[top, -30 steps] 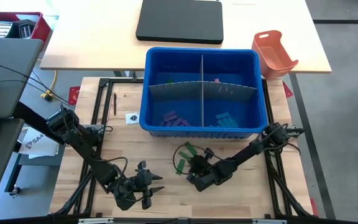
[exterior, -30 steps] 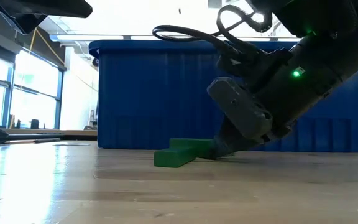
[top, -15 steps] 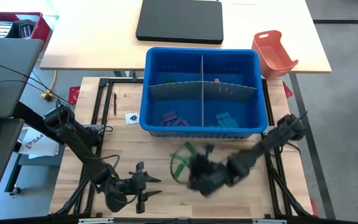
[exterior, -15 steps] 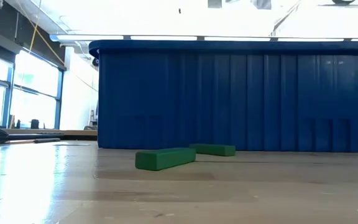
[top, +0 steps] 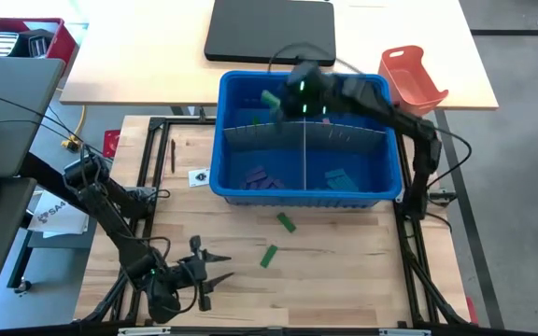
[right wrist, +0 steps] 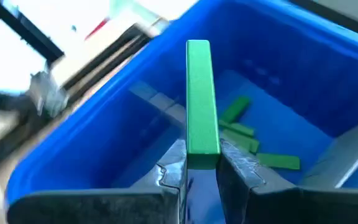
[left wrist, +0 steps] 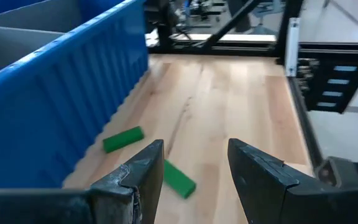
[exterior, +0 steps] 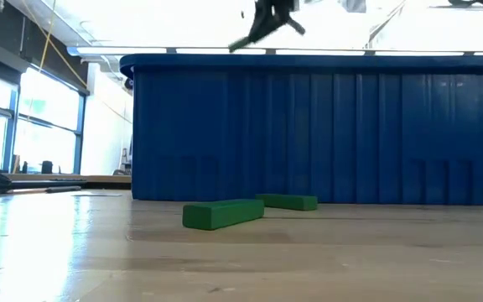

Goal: Sort blocks
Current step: Put the green block into the blue bin with the other green block

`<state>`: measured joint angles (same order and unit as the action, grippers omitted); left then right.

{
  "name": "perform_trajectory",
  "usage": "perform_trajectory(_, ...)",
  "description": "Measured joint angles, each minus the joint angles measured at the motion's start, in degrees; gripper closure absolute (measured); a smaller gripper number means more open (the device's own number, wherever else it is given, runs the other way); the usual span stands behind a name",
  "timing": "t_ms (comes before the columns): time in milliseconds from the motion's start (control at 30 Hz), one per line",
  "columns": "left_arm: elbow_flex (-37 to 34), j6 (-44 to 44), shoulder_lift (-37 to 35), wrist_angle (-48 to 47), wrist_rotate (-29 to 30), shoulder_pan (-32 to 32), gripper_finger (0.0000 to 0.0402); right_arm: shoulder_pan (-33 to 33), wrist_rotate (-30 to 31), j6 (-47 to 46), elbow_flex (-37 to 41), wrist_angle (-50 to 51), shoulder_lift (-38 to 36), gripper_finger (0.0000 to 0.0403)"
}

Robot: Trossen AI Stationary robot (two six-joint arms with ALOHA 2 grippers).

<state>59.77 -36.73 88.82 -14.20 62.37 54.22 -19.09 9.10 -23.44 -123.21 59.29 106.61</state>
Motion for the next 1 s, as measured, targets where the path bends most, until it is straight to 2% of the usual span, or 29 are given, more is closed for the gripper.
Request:
perform_trajectory(133, 0.0, -3.0, 0.0, -4.3, 1.1, -0.4, 0.0229, -10.0, -10.9, -3.8, 5.5, -8.5, 1.1, 0.0354)
perform_trajectory(200, 0.0, -3.3, 0.0, -5.5, 2.2, -0.9, 0.0229, -12.5, -16.1, -4.8, 7.6, -12.6, 2.4, 0.0354)
perform_trajectory(267, 0.0, -2.7, 0.0, -6.2, 3.4, -1.6, 0.0229, -13.4, -18.7, -5.2, 8.0, -15.2, 4.6, 0.0354)
perform_trajectory(467, 0.0, 2.4, 0.0, -6.3, 5.0, -4.7, 0.0229, -13.5, -21.7, -5.7, 3.1, -17.5, 13.5, 0.0354)
perform_trajectory(867, 0.0, 2.9, 0.0, -7.1, -0.2, -8.5, 0.0229, -13.5, -22.6, -6.8, -11.6, -14.6, 28.4, 0.0354)
perform_trajectory(1000, 0.0, 2.4, 0.0, -7.0, -0.2, -7.8, 0.0229, -14.4, -22.5, -8.5, -9.5, -13.3, 29.8, 0.0354)
